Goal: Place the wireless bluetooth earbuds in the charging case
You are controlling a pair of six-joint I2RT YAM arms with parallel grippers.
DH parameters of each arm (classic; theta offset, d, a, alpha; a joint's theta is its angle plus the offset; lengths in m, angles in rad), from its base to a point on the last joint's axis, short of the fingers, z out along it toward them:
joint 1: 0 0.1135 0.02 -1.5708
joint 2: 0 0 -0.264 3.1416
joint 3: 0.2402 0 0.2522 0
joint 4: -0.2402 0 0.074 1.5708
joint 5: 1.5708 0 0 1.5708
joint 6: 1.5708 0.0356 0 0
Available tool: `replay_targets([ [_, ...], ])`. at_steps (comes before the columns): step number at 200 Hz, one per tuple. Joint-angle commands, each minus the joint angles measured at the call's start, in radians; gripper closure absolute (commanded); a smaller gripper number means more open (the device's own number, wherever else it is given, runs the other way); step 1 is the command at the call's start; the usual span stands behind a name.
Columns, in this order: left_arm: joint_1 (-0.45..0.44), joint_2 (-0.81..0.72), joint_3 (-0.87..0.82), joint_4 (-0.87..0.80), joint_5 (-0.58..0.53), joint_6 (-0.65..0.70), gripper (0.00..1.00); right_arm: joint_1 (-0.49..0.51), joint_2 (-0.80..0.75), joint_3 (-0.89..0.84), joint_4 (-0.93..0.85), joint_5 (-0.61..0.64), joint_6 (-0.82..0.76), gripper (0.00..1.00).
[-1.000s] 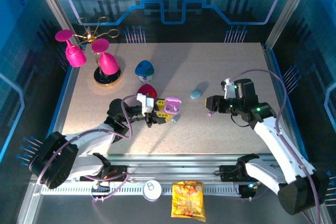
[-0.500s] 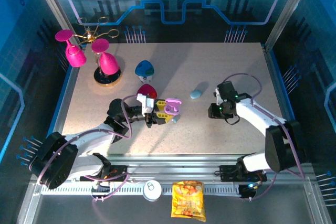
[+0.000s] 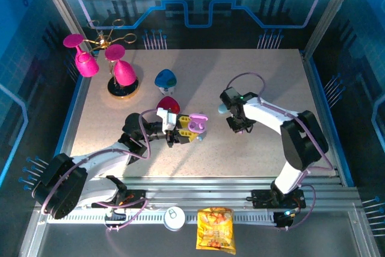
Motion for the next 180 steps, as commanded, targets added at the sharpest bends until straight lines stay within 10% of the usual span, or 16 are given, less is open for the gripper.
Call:
replay_targets([
  [1,0.003,-0.026,0.023,0.0,0.021,0.027,0.68,0.029,0.059,0.048,-0.101,0.079,-0.033,0.71],
  [180,0.003,-0.044,0.017,-0.043,0.01,0.056,0.67,0.058,0.208,0.124,-0.128,0.072,-0.089,0.79],
])
